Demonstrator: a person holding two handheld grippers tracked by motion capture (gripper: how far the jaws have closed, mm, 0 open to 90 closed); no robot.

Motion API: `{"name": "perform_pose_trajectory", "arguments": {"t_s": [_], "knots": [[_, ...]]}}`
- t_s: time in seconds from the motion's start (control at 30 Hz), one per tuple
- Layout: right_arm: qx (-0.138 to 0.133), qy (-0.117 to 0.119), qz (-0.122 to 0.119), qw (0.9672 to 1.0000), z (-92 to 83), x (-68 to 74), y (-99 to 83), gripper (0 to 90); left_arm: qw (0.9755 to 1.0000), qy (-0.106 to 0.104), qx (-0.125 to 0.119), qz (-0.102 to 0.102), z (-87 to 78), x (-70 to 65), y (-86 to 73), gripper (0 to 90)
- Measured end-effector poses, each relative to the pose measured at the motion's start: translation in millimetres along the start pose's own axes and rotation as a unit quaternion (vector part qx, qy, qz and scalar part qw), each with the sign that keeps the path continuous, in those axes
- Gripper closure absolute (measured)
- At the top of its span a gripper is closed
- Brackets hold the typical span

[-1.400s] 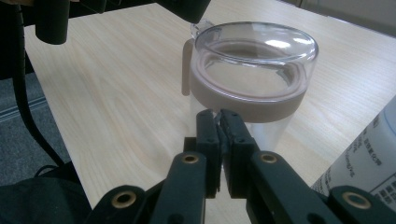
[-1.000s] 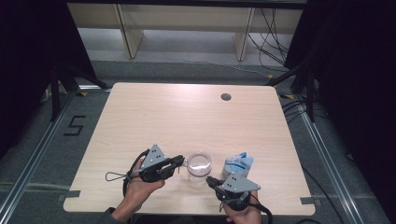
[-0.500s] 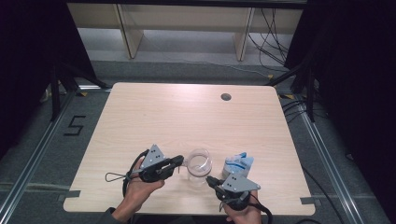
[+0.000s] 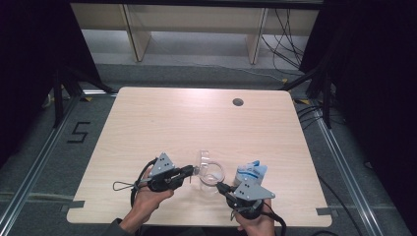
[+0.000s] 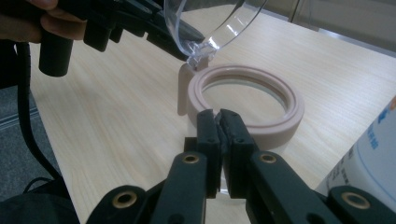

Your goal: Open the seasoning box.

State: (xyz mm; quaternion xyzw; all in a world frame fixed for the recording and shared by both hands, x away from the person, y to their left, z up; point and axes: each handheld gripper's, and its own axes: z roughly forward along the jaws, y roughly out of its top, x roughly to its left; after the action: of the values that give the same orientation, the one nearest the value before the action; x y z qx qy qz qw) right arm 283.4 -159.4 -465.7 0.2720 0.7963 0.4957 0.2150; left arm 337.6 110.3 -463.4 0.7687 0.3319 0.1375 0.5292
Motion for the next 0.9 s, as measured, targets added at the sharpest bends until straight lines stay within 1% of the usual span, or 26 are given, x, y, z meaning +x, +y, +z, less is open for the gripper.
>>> {"name": "perform_pose_trajectory", "arguments": {"t_s": [0.07,0.1,0.13,0.17,0.2,0.23,0.27,0.3,0.37,0.4,0.43,0.47,0.5,0.53,0.63,0.67,0.7,0.73,0.77,0.8,0.83,0.87,0.9], "knots": [[-0.008,-0.006,-0.005,0.9999,1.1,-0.2,4.5,87.2,1.0,-0.001,0.001,0.0,-0.1,0.2,0.1,84.5],[-0.008,-0.01,0.003,0.9999,0.9,0.5,6.6,87.3,1.0,-0.001,0.001,0.0,-0.1,0.2,0.1,84.4],[-0.008,-0.01,0.003,0.9999,0.9,0.5,6.6,87.3,1.0,-0.001,0.001,0.0,-0.1,0.2,0.1,84.5],[-0.009,-0.007,-0.002,0.9999,3.2,1.0,10.1,87.2,1.0,0.0,0.001,0.0,-0.1,0.2,0.0,84.4],[-0.012,-0.008,0.007,0.9999,4.5,2.7,11.2,87.2,1.0,-0.001,0.001,0.0,-0.2,0.3,0.0,84.2],[-0.017,-0.01,-0.01,0.9998,6.5,2.2,12.1,87.2,1.0,-0.001,0.001,0.0,-0.2,0.4,0.0,84.0],[-0.015,-0.006,-0.005,0.9998,7.5,3.5,13.1,87.2,1.0,0.0,0.001,0.0,-0.2,0.3,0.0,83.9],[-0.012,-0.007,-0.012,0.9998,7.9,3.4,13.7,87.3,1.0,0.0,0.001,0.001,-0.3,0.4,0.0,83.9],[-0.011,-0.005,-0.008,0.9999,8.9,4.1,14.3,87.3,1.0,-0.004,0.0,0.0,-0.1,0.8,-0.2,83.8],[-0.011,-0.006,-0.001,0.9999,10.6,5.5,15.5,87.3,1.0,-0.003,0.0,0.0,-0.2,0.9,-0.1,83.9],[-0.017,-0.004,-0.007,0.9998,12.8,5.4,16.4,87.2,1.0,-0.003,0.001,0.0,-0.3,1.0,-0.2,83.8],[-0.014,-0.005,-0.013,0.9998,13.0,4.9,17.5,87.2,1.0,-0.003,0.001,0.001,-0.4,1.0,-0.2,83.9],[-0.019,-0.007,-0.009,0.9998,14.0,6.0,19.0,87.2,1.0,-0.003,0.001,0.001,-0.4,1.0,-0.2,83.9],[-0.019,-0.005,-0.009,0.9998,14.2,5.9,20.5,87.2,1.0,-0.003,0.002,0.001,-0.5,1.1,-0.2,83.9],[-0.023,-0.008,-0.017,0.9995,14.3,4.6,24.0,87.0,1.0,-0.002,0.003,0.001,-0.8,1.6,-0.4,83.7],[-0.022,-0.005,-0.011,0.9997,14.0,4.2,24.6,87.0,1.0,-0.002,0.002,0.001,-0.7,1.9,-0.7,83.5],[-0.029,-0.009,-0.011,0.9995,14.7,3.8,25.1,87.0,1.0,0.0,0.004,0.002,-1.2,2.0,-0.6,83.4],[-0.029,-0.009,-0.011,0.9995,14.7,3.8,25.1,87.0,1.0,0.0,0.004,0.002,-1.2,2.0,-0.6,83.2],[-0.025,-0.008,-0.006,0.9996,13.4,2.5,26.3,87.0,1.0,-0.005,0.003,0.0,-1.5,2.8,-1.0,82.5],[-0.025,-0.008,-0.006,0.9996,13.4,2.5,26.3,87.0,1.0,-0.005,0.003,0.0,-1.5,2.8,-1.0,81.6],[-0.031,-0.008,-0.019,0.9993,13.8,1.3,27.4,87.0,1.0,0.001,0.001,-0.007,-3.1,1.7,-0.9,79.9],[-0.026,-0.009,-0.009,0.9996,13.0,2.6,27.6,87.0,1.0,-0.002,-0.002,-0.004,-3.5,1.4,-1.0,78.7],[-0.029,-0.009,-0.009,0.9995,13.6,2.8,27.9,87.0,1.0,-0.002,-0.002,-0.004,-3.5,1.4,-1.0,77.8]]}}
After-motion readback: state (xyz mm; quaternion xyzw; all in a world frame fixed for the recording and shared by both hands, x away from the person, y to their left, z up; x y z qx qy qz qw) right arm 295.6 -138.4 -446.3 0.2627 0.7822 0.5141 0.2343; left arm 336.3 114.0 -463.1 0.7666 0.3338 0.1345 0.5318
